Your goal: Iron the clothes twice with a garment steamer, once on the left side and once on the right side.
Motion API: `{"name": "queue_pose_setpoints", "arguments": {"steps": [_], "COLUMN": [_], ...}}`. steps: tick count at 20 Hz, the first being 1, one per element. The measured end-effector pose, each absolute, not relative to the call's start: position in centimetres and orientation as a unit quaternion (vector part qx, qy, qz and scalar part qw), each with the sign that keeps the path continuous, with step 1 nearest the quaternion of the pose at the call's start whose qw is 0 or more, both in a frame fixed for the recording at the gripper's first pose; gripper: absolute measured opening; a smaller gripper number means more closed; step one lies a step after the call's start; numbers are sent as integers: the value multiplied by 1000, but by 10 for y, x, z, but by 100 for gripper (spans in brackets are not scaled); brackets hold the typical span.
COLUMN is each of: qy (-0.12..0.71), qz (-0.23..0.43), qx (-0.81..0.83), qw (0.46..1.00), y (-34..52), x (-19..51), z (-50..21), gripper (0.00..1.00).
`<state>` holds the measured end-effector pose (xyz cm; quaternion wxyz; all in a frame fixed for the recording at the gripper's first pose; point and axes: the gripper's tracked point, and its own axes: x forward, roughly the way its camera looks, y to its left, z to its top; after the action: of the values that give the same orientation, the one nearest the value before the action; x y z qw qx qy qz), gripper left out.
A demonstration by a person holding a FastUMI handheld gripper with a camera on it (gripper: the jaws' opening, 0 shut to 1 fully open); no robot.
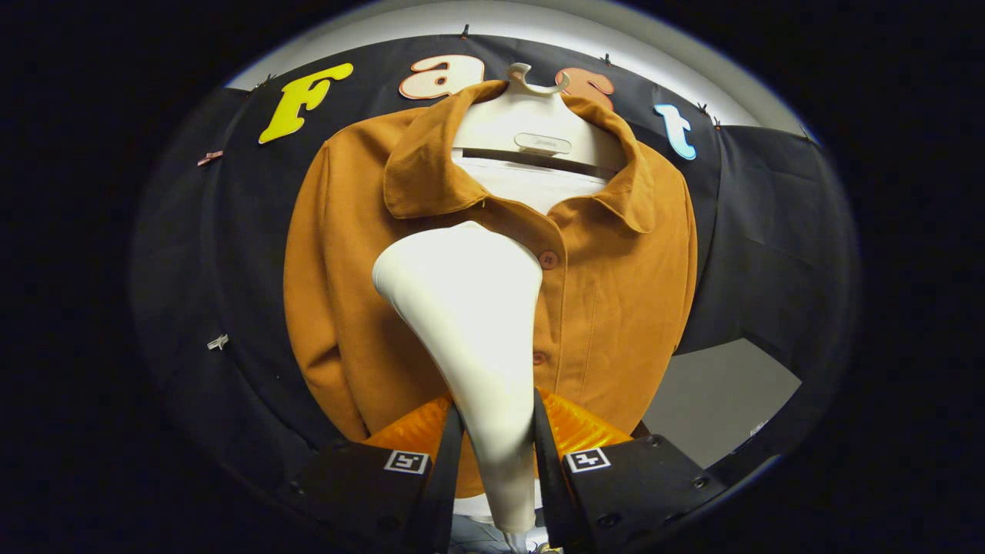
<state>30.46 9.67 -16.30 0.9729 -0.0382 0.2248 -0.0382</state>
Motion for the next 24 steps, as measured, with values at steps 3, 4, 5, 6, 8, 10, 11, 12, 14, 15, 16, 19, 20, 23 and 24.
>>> {"name": "queue_pose_setpoints", "arguments": {"steps": [3, 4, 5, 6, 8, 10, 11, 12, 14, 15, 16, 19, 20, 23, 24], "qy": [225, 226, 227, 230, 237, 246, 251, 258, 272, 278, 284, 307, 316, 341, 349], "qz": [-51, -53, -55, -57, -64, -68, -69, -69, -69, -69, -69, -68, -67, -64, -63], "qx": [-41, -43, -47, -49, -55, -60, -64, -68, -72, -72, -74, -77, -77, -77, -78], "qw": [972, 972, 971, 970, 968, 965, 963, 961, 957, 955, 954, 946, 943, 935, 932], "y": [99, 100, 102, 102, 103, 104, 106, 107, 110, 111, 112, 115, 114, 114, 114], "x": [310, 312, 313, 314, 318, 320, 321, 321, 321, 321, 320, 318, 317, 313, 313], "z": [-166, -168, -171, -174, -181, -189, -195, -200, -211, -217, -222, -243, -250, -274, -282], "gripper": [50, 50, 50, 50, 50, 50, 50, 50, 50, 50, 50, 50, 50, 50, 50]}}
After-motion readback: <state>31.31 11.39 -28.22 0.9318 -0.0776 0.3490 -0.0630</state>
